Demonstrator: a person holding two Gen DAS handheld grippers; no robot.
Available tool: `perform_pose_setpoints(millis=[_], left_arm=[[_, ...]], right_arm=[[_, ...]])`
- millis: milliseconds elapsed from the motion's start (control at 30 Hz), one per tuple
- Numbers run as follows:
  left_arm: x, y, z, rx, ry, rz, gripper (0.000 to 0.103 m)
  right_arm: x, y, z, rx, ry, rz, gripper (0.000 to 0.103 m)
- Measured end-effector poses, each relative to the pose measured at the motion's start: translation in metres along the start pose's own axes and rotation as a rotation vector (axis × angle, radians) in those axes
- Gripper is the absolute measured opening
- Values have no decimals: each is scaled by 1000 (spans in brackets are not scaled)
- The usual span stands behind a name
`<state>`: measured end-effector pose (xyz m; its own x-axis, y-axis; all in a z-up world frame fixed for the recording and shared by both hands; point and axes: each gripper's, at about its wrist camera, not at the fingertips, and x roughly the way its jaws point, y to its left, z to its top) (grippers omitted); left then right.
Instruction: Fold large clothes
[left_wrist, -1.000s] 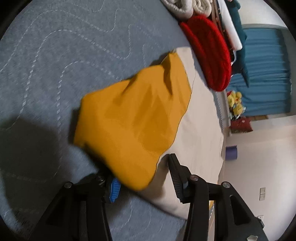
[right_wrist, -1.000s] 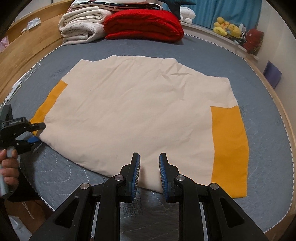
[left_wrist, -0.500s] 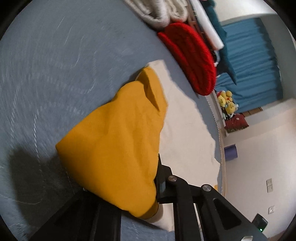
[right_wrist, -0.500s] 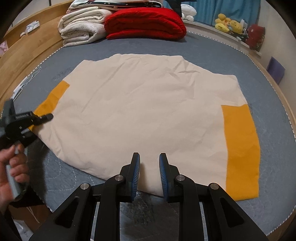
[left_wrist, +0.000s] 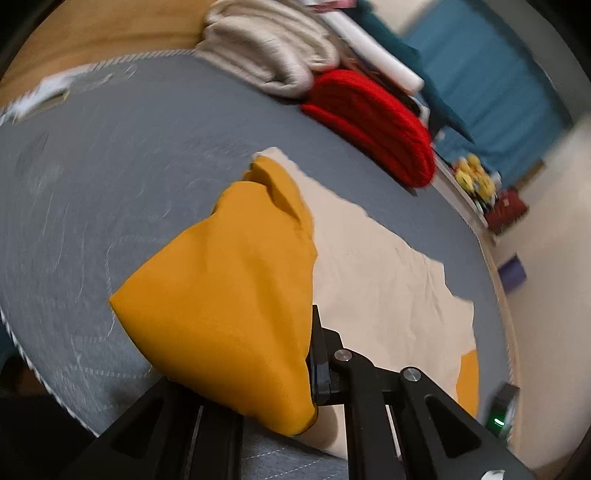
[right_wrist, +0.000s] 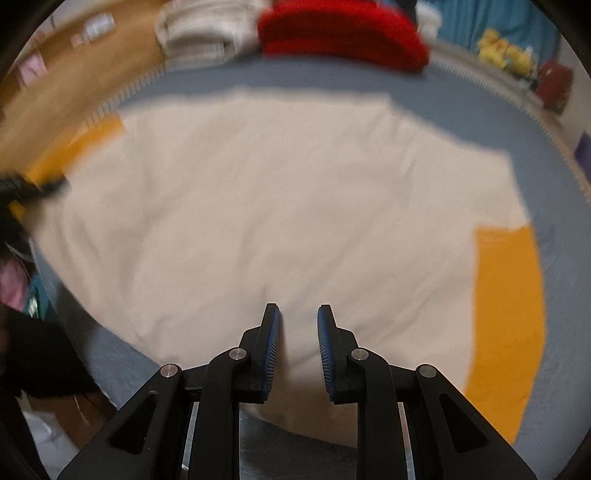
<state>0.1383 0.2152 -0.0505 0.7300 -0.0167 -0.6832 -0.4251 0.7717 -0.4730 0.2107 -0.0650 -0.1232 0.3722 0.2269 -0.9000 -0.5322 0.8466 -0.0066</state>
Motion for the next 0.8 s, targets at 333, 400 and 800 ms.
perform_pose_setpoints(millis=[333, 400, 800], left_arm=[[-4, -86, -9, 253, -54, -33, 10], [-2, -103, -16, 297, -56, -39, 10], [13, -254, -71, 624, -42, -127, 9]], right_arm=[[-48, -47, 21, 73, -115, -15, 23], [-95, -67, 29, 63, -257, -33, 23], [-192, -193, -27, 227, -522, -224, 24]])
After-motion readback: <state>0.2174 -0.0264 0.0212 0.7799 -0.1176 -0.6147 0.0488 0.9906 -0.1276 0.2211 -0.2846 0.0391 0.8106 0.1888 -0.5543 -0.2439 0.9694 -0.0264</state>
